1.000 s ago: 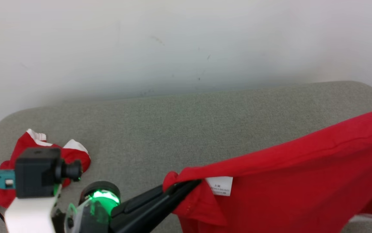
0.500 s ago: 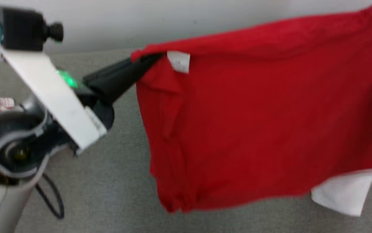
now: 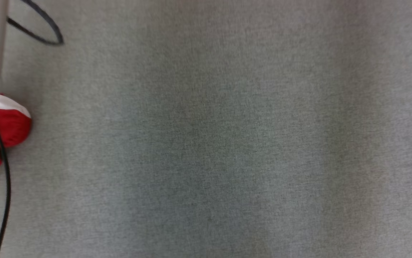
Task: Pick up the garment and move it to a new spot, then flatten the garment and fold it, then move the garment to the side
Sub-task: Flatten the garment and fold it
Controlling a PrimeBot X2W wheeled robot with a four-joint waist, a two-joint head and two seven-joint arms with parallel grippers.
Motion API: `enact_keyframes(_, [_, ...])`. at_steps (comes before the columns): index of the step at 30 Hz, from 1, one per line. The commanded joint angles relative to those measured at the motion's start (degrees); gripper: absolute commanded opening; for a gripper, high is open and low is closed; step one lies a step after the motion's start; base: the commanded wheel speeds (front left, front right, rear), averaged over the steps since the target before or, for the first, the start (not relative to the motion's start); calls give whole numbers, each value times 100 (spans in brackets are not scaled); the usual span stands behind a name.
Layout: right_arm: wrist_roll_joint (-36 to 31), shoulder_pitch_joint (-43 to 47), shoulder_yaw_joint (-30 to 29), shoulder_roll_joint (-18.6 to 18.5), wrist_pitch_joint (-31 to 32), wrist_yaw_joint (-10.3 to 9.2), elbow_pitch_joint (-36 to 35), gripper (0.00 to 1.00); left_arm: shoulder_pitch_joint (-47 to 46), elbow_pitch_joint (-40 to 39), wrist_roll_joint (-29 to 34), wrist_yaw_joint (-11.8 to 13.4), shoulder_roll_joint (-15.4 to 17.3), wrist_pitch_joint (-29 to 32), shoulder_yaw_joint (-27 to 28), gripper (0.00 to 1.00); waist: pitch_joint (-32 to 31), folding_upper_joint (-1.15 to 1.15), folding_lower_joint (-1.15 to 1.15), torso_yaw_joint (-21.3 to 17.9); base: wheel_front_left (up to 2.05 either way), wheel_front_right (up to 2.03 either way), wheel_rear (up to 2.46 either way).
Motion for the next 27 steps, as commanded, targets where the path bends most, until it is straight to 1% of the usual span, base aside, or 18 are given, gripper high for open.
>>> enact_keyframes(1, [-3,-38,10,-24,-71,-12,76,0,9,106,32,-22,-10,-73,-8,0,284,0,-1,-69,0,0,0])
enact_keyframes(4, [129,-186,215,-25,-482,-11,540,0,-205,692,222,-234,-181,-607,-107,0,441,0,-1,-64,0,0,0])
enact_keyframes(8, [430,262,822,-22,-812,-10,778,0,42,1292,218,-621,-367,-1120,-269,0,494,0,-1,-34,0,0,0])
enact_keyframes(9, [590,440,972,-22,-858,-10,777,0,162,1403,259,-687,-389,-1237,-338,0,457,0,-1,-21,0,0,0])
enact_keyframes(12, [1159,1106,1329,-28,-902,-10,637,0,627,1614,45,-831,-508,-1478,-454,0,298,0,-1,-23,0,0,0])
enact_keyframes(16, [1744,2304,1626,-22,-834,-10,137,0,1507,1466,-137,-897,-473,-1588,-837,0,27,0,-1,-30,0,0,0])
enact_keyframes(18, [1895,2915,1751,-137,-750,-10,-259,0,1935,1092,-316,-903,-347,-1561,-1118,0,-111,0,-1,-33,0,0,0])
enact_keyframes(21, [2010,4017,2044,-364,-577,-10,-817,0,2794,504,-595,-900,-19,-1567,-1478,0,-490,0,-1,-44,0,0,0])
enact_keyframes(23, [1951,4734,2273,-613,-423,-10,-1173,0,3304,90,-728,-901,245,-1508,-1688,0,-747,0,-1,-53,0,0,0])
enact_keyframes(26, [1779,5803,2578,-1019,-124,-10,-1621,0,4091,-467,-730,-896,705,-1416,-1920,0,-1124,0,-1,-66,0,0,0])
enact_keyframes(27, [1681,6133,2677,-1162,-45,-10,-1759,0,4372,-637,-739,-845,845,-1402,-1969,0,-1266,0,-1,-75,0,0,0])
